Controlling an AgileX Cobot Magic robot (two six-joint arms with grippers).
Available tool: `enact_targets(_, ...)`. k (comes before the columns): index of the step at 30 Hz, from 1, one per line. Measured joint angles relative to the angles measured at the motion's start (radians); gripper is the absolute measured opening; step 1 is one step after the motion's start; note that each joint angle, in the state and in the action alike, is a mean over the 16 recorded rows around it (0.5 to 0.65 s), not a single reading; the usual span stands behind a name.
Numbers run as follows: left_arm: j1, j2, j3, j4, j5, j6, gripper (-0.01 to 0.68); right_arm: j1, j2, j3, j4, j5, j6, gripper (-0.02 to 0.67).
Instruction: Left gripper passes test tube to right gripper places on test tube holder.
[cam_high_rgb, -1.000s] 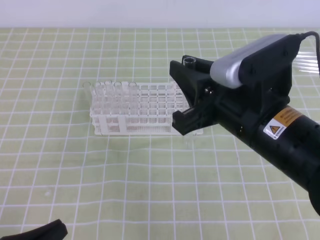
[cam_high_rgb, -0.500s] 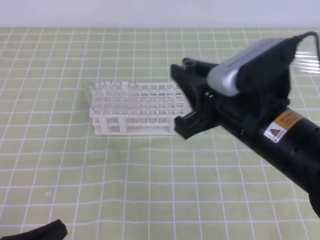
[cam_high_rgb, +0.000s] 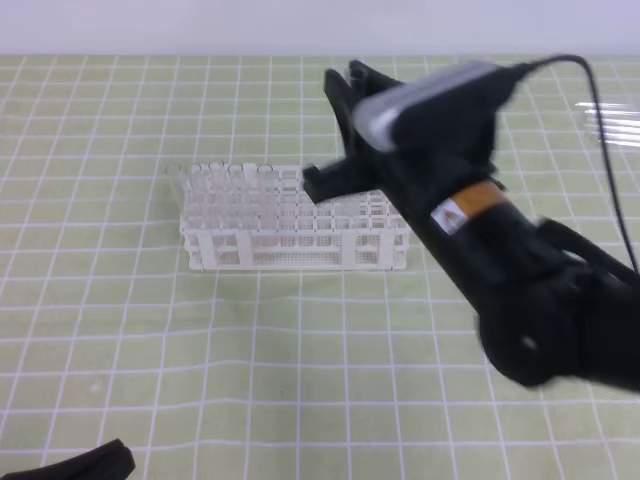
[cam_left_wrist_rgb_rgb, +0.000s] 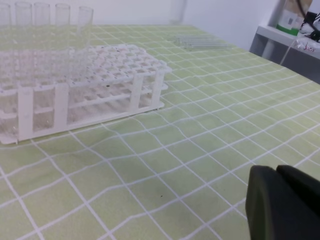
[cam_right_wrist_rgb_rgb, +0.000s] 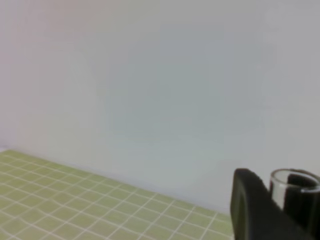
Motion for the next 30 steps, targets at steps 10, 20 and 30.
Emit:
enact_targets(10, 0.000, 0.000, 0.001, 0.000, 0.000, 0.000, -0.002, -0.098, 0.231, -0.221, -0.172, -0.001, 0.159, 0.099)
enact_targets(20, 0.000, 0.000, -0.001, 0.000, 0.002, 0.000, -0.002, -0.148, 0.390, -0.335, -0.344, -0.036, 0.311, 0.099)
enact_targets(30, 0.000, -0.002, -0.002, 0.000, 0.003, 0.000, -0.002, -0.163, 0.461, -0.347, -0.414, -0.088, 0.379, 0.099)
